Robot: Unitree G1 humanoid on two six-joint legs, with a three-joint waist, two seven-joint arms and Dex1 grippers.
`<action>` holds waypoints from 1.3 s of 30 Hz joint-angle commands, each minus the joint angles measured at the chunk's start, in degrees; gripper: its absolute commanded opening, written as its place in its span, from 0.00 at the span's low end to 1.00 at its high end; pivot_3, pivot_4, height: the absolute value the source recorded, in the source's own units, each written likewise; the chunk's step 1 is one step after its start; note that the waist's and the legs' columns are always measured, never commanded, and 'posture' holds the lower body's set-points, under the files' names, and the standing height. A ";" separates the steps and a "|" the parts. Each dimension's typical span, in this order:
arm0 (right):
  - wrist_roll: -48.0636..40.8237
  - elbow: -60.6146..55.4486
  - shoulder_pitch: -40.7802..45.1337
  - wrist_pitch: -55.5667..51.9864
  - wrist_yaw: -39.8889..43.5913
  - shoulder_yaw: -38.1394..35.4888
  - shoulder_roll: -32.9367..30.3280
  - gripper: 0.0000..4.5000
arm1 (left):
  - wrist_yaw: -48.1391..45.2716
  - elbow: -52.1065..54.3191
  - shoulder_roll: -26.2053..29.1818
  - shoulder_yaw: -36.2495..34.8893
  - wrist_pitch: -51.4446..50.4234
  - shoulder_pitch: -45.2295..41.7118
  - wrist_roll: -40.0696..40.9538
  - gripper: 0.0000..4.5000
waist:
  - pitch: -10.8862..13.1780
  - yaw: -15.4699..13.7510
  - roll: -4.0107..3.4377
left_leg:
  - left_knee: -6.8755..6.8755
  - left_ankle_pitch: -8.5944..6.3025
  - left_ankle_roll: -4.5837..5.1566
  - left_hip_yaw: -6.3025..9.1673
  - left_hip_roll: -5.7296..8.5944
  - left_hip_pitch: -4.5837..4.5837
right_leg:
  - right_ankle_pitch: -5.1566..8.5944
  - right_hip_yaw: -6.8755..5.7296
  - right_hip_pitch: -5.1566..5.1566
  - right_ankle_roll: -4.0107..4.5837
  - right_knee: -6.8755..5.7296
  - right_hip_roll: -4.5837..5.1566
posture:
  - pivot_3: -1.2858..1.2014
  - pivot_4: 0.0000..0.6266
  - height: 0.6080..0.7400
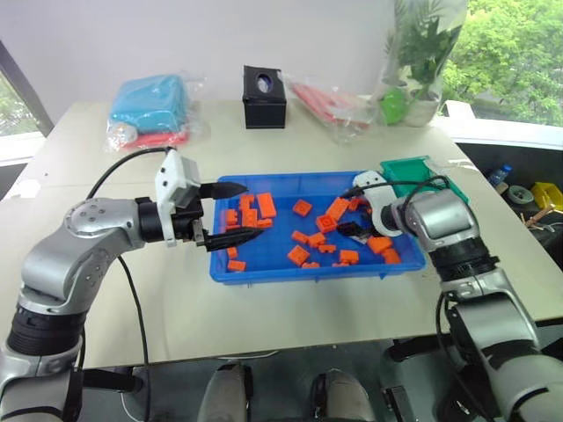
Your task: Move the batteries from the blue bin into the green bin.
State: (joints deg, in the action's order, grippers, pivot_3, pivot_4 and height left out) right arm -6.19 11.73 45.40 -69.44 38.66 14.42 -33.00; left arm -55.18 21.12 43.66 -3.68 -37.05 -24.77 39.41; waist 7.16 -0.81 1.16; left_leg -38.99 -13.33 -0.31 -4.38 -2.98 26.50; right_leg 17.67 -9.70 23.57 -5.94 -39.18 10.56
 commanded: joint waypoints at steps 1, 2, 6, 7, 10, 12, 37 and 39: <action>-1.82 -3.31 -2.89 0.28 3.78 0.93 -3.95 0.99 | -0.33 1.40 0.41 -1.74 1.10 -0.28 0.42 1.00 | 0.00 -0.05 0.00 | 0.00 0.00 0.00 0.01 0.00 0.00 | 0.00 0.00 -0.01 0.00 0.00 0.00 | 0.52 0.24 0.21; -2.76 -4.83 -3.52 0.73 4.97 0.60 -4.67 0.99 | -0.33 1.35 0.39 -1.76 1.16 -0.23 0.41 1.00 | 0.00 -0.08 -0.01 | 0.00 0.00 0.00 0.01 0.00 0.01 | 0.00 0.00 -0.01 0.00 0.01 0.00 | 0.52 0.24 0.21; -5.21 -10.29 -6.31 2.81 8.88 0.65 -7.82 0.99 | -0.30 1.50 0.29 -1.55 1.33 0.06 0.32 1.00 | 0.02 -0.01 -0.02 | 0.00 -0.01 0.00 0.01 0.00 0.02 | 0.01 0.00 -0.02 -0.01 0.06 0.02 | 0.52 0.24 0.21; -5.19 -10.43 -6.68 2.97 8.83 0.73 -8.07 0.99 | -0.33 1.46 0.28 -1.50 1.35 0.03 0.31 1.00 | 0.02 0.06 -0.02 | 0.01 -0.01 0.00 0.00 0.00 0.01 | 0.01 0.00 -0.02 -0.02 0.07 0.02 | 0.52 0.24 0.21; -4.48 -9.94 -7.47 4.70 8.65 1.18 -8.32 0.99 | -0.36 1.25 0.18 -1.21 1.36 -0.46 0.24 1.00 | 0.01 0.06 -0.01 | 0.04 -0.01 0.00 -0.01 -0.03 -0.01 | 0.01 -0.01 -0.01 -0.02 0.08 0.01 | 0.52 0.24 0.21; -4.57 -9.48 -7.53 5.09 8.29 0.76 -7.79 0.94 | -0.45 1.06 0.18 -1.14 1.39 -0.76 0.20 1.00 | 0.01 0.04 -0.01 | 0.04 -0.01 0.00 -0.01 -0.04 -0.02 | 0.01 -0.01 -0.01 -0.02 0.08 0.01 | 0.52 0.24 0.21; -6.62 -14.63 -1.86 -0.87 -13.13 -29.63 -1.79 0.01 | -1.25 0.98 0.80 -2.68 0.82 2.18 0.56 1.00 | 0.15 -0.01 -0.19 | 0.04 -0.01 0.00 -0.03 -0.01 0.01 | -0.02 0.00 -0.01 -0.02 0.14 0.01 | 0.52 0.24 0.21; -6.08 -12.39 -2.63 1.20 -14.24 -31.47 -3.57 0.01 | -1.26 0.93 1.05 -3.21 0.84 2.72 0.71 1.00 | 0.15 -0.10 -0.17 | 0.06 -0.01 0.00 -0.02 0.00 0.03 | -0.02 -0.01 0.00 -0.02 0.14 0.00 | 0.52 0.24 0.21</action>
State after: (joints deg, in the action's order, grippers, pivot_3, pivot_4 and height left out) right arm -12.66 -1.21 42.47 -69.98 25.71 -14.09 -35.11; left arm -56.46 20.92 43.95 -4.41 -36.80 -21.67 39.39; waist 7.31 -0.90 0.98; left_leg -38.93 -13.34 -0.31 -4.40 -2.97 26.53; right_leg 17.67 -9.70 23.57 -5.96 -39.04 10.56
